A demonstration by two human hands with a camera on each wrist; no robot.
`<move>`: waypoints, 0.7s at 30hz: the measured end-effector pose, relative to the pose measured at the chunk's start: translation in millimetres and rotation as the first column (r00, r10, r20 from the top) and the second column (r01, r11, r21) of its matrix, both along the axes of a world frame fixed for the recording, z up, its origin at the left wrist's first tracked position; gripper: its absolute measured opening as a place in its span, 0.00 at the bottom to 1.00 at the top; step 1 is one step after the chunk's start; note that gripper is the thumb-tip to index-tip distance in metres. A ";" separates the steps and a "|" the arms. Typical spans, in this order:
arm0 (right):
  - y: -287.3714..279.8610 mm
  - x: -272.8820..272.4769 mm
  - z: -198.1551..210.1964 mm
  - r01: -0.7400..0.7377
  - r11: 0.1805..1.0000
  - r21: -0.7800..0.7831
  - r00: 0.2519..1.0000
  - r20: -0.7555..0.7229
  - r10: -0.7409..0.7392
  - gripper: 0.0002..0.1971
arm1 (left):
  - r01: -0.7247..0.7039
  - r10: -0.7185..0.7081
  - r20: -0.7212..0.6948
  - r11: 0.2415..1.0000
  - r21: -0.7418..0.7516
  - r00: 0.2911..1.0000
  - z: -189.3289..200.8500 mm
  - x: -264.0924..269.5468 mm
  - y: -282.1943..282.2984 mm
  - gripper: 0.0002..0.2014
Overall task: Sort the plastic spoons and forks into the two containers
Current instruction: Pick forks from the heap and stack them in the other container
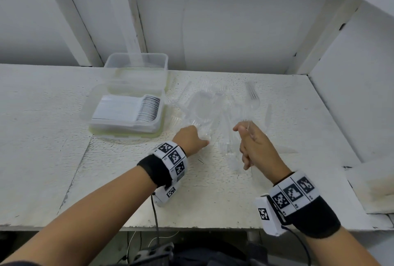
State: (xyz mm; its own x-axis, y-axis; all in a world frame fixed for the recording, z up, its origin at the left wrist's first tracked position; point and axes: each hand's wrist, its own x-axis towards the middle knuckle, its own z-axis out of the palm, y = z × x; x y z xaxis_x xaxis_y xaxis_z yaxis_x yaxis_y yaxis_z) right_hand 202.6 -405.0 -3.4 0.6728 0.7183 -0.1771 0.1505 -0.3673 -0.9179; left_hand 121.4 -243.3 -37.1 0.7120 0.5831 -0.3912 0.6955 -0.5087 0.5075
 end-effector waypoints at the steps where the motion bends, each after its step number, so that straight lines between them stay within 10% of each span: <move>1: -0.6 0.5 0.4 -0.032 0.999 -0.025 0.999 0.023 0.033 0.11 | 0.019 -0.018 -0.011 1.000 0.006 1.000 0.6 0.7 -0.5 0.19; 7: 10.2 9.6 0.7 -0.002 0.991 -0.132 0.989 0.145 0.022 0.13 | 0.076 -0.076 -0.016 0.997 0.023 0.997 8.9 -6.0 -2.9 0.10; 14: 23.9 13.3 -0.8 -0.013 0.992 -0.128 0.985 0.170 0.034 0.16 | 0.082 -0.082 -0.032 0.996 0.015 0.996 6.4 -20.2 -7.9 0.29; 21: 31.9 14.6 -1.7 -0.036 0.996 -0.087 0.991 0.125 0.047 0.14 | 0.137 -0.135 -0.037 0.989 0.057 0.990 10.3 -27.8 -7.9 0.11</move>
State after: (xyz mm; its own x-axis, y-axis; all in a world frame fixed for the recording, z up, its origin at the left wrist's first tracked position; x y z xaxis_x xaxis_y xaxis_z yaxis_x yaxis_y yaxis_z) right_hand 217.2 -373.1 -5.1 0.6634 0.7324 -0.1531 0.2807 -0.4333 -0.8564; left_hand 93.6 -251.1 -26.8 0.7734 0.5048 -0.3835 0.6338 -0.6279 0.4517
